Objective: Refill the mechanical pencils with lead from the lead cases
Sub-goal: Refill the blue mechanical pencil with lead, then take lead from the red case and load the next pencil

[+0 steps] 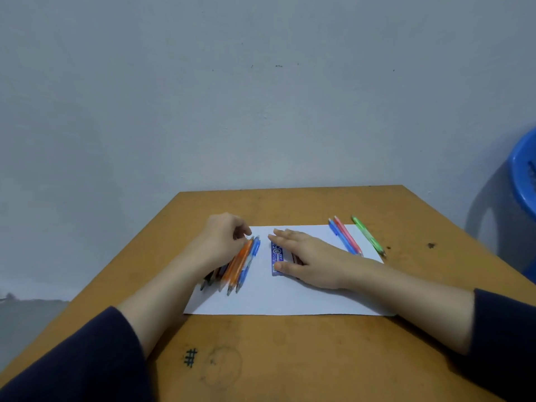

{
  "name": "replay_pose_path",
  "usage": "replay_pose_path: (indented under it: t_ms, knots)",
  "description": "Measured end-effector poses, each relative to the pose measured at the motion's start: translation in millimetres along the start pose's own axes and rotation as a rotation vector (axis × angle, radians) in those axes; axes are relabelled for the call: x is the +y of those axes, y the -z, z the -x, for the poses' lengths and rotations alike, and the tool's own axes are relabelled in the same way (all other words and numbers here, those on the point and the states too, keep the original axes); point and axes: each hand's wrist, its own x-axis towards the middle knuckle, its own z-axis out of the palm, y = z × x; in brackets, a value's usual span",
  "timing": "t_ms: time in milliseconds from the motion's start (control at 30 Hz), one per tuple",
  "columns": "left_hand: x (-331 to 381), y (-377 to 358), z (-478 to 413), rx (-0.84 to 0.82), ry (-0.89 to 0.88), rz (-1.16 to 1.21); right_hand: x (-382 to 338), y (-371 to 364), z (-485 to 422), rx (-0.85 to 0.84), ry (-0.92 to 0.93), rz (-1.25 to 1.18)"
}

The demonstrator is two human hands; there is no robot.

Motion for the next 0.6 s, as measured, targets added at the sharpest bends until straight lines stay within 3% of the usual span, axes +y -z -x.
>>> replay_pose_path:
  t_ms: [333,433,600]
  knots:
    - [8.0,-10.2,4.7,-0.056,-0.006,-0.115,5.2,-3.9,-3.8,-0.061,-0.015,0.032]
    - [13.6,-14.8,7.4,-0.022,-0.021,-0.181,4.7,-3.1,-3.1,-0.064,-0.019,0.046]
    - [18.1,-23.2,10.2,0.050,0.017,-0.086,2.7,-2.2,-1.2,-0.066,-0.017,0.051]
